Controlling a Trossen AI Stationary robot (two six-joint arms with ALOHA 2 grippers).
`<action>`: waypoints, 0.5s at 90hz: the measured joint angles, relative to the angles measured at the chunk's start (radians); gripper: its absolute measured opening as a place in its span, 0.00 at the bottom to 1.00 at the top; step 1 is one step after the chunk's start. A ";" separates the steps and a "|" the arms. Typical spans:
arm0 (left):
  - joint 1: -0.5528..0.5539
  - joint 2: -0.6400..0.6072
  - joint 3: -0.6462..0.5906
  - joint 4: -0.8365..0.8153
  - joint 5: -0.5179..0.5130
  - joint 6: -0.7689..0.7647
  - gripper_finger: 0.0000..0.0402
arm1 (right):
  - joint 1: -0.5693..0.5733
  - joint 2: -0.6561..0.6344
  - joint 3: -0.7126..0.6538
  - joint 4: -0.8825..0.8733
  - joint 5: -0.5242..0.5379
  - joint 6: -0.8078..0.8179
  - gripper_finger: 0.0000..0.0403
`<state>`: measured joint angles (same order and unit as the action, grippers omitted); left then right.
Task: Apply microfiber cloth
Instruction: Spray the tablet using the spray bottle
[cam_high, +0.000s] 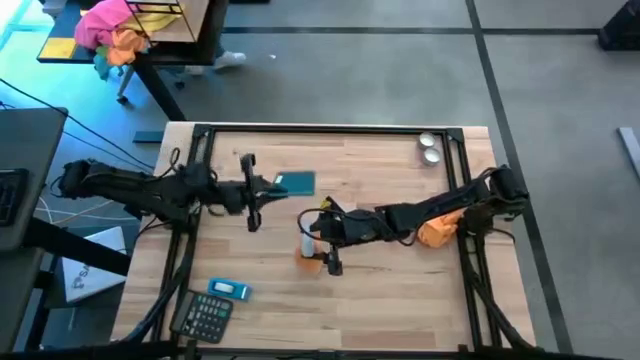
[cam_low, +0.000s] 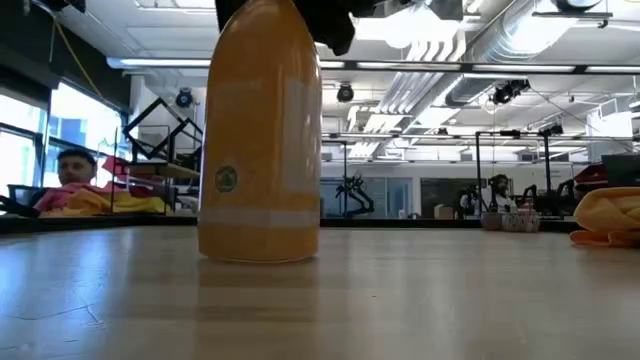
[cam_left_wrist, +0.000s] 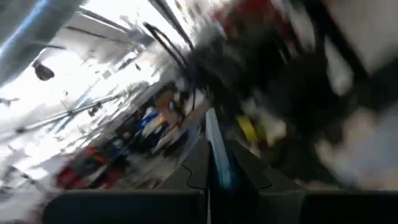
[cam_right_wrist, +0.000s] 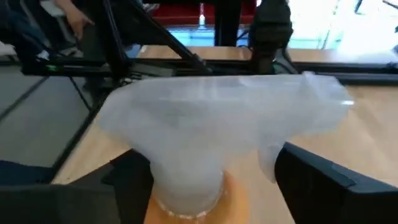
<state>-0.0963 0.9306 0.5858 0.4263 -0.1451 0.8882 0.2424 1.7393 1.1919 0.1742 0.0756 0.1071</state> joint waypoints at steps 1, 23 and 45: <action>-0.006 0.004 0.000 -0.006 -0.017 0.020 0.02 | 0.000 0.000 0.000 0.001 -0.003 0.005 0.69; -0.153 0.129 -0.001 -0.034 -0.295 0.318 0.02 | 0.020 0.000 0.000 0.036 -0.023 0.048 0.70; -0.224 0.306 -0.003 0.027 -0.548 0.549 0.02 | 0.022 0.000 0.002 0.057 -0.032 0.042 0.70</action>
<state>-0.3208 1.2363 0.5831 0.4528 -0.6933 1.4369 0.2646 1.7390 1.1942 0.2315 0.0437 0.1490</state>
